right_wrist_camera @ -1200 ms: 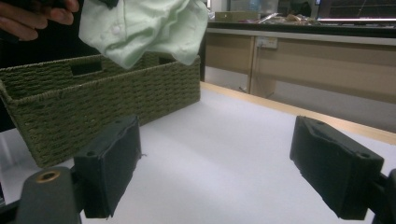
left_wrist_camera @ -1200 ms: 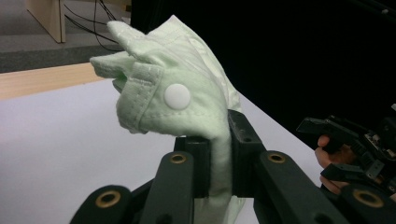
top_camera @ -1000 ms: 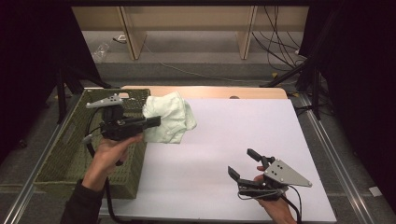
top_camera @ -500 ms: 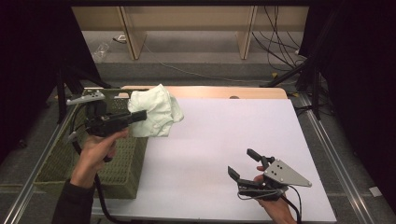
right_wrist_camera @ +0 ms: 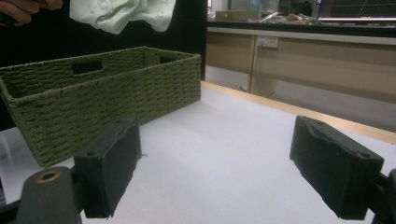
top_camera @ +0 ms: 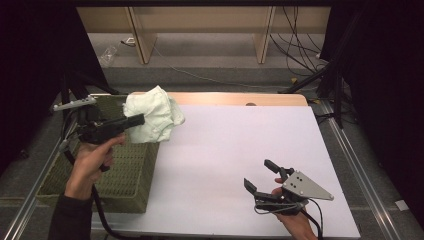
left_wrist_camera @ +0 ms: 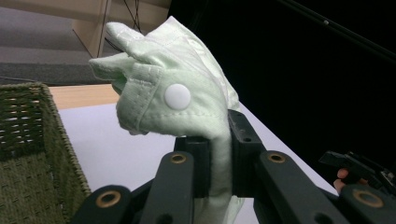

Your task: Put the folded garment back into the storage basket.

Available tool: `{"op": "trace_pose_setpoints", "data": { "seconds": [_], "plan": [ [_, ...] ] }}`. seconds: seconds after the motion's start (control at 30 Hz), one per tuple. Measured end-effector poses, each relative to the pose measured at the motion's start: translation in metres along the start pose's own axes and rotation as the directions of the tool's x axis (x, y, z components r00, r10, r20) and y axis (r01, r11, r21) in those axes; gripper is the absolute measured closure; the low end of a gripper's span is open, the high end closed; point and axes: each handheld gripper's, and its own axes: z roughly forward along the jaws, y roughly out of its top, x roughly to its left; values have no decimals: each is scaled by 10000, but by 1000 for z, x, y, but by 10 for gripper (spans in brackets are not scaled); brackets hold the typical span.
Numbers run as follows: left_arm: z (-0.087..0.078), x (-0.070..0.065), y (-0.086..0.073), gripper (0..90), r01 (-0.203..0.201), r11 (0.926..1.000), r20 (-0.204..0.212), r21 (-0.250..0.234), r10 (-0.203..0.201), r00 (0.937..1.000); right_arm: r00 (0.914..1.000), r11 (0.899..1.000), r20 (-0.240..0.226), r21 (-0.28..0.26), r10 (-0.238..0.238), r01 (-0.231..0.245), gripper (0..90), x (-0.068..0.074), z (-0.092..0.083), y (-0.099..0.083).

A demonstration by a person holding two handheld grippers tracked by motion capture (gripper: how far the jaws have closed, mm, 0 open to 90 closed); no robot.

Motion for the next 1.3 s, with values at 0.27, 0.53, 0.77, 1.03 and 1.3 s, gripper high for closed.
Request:
{"op": "trace_pose_setpoints", "data": {
  "seconds": [0.27,0.53,0.77,1.03,1.3],
  "plan": [
    [-8,14,0,800,263,9996,-168,-67,-264,9995,10000,10000,-12,50,6,-6,173,1,1,0],
    [-16,30,-2,800,322,9993,-503,-184,-331,9982,10000,10000,-6,43,-5,5,173,0,0,0],
    [-24,44,-4,800,454,9981,-843,-412,-488,9952,10000,10000,4,48,14,-14,173,0,0,0],
    [-29,59,-7,800,613,9972,-1027,-424,-653,9926,10000,10000,0,49,2,-2,173,0,1,0],
    [-34,73,-10,800,873,9951,-1290,-456,-925,9873,10000,10000,-4,58,7,-7,174,0,1,0]
  ]
}}
